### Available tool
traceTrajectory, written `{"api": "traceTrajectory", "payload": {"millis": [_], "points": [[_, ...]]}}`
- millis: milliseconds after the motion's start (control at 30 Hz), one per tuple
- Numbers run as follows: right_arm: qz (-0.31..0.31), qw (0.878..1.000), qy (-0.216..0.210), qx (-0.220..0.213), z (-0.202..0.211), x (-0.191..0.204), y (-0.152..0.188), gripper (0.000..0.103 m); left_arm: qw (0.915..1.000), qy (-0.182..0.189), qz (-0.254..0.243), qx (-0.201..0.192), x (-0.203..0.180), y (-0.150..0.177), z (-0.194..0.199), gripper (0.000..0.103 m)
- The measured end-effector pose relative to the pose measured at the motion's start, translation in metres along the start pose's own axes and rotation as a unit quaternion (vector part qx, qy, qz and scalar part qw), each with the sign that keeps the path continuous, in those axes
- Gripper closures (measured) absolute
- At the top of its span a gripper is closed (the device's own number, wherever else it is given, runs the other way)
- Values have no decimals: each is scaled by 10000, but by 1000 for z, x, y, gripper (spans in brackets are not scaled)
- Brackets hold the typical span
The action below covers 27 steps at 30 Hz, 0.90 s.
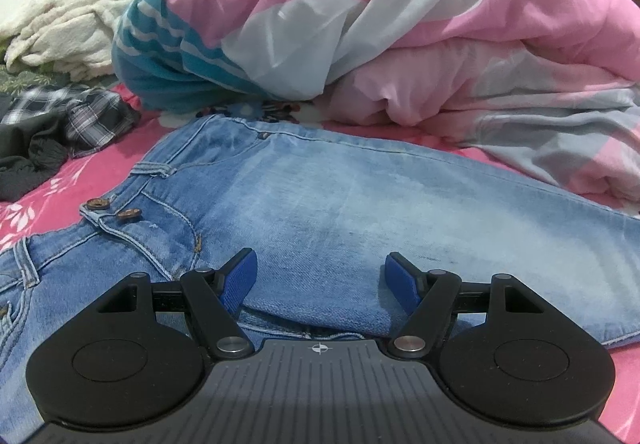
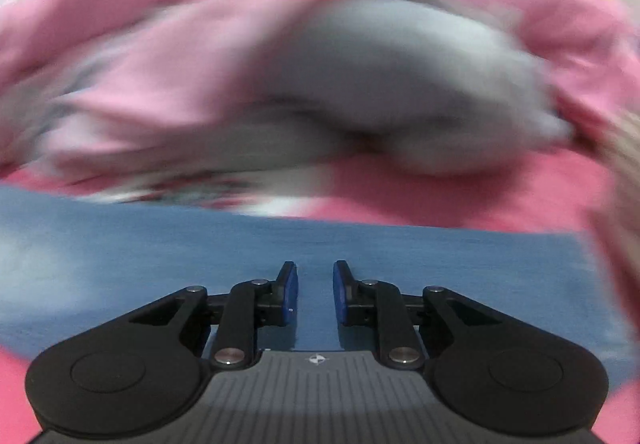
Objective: Fold clothes
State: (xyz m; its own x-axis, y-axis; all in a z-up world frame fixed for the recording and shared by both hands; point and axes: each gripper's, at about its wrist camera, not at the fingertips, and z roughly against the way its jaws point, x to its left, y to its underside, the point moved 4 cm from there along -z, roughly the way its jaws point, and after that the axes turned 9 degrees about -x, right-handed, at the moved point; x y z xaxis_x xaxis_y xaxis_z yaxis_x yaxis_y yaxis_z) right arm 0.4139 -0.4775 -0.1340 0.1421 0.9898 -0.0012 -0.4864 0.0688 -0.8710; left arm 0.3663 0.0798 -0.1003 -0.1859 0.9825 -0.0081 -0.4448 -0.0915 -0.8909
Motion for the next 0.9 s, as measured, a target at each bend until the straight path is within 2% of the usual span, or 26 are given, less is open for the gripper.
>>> {"api": "traceTrajectory", "payload": {"millis": [67,167,233,300,367,467,567,667,733,833,900], "points": [[-204,9975,672,-19,-8,-45,-6,83,10000,2,13,-3,0,0,0,32],[-231,9836,1787,47,-12,-84,-14,82,10000,4,34,-7,0,-1,0,32],[-486,9812,1870,37,-3,-91,-16,81,10000,5,47,-9,0,-1,0,32],[-507,9891,1365,-222,17,-72,-18,81,10000,7,61,-12,0,-1,0,32],[-227,9967,729,-268,33,-42,-11,81,9999,-9,128,-41,5,-3,1,32],[331,9981,505,149,41,-20,22,78,9997,-34,235,-89,13,-5,4,32],[270,9961,840,50,66,-36,36,67,9993,-59,341,-136,22,-8,7,32],[224,9914,1229,391,82,-41,28,67,9988,-84,448,-183,30,-10,9,32],[382,9920,1159,337,95,-21,12,67,9983,-123,539,-198,38,-11,11,32],[695,9974,189,2,106,58,-20,68,9972,-158,703,-208,56,-11,12,32],[980,9931,-634,-102,106,125,-38,68,9970,-249,692,-237,65,-10,14,32]]}}
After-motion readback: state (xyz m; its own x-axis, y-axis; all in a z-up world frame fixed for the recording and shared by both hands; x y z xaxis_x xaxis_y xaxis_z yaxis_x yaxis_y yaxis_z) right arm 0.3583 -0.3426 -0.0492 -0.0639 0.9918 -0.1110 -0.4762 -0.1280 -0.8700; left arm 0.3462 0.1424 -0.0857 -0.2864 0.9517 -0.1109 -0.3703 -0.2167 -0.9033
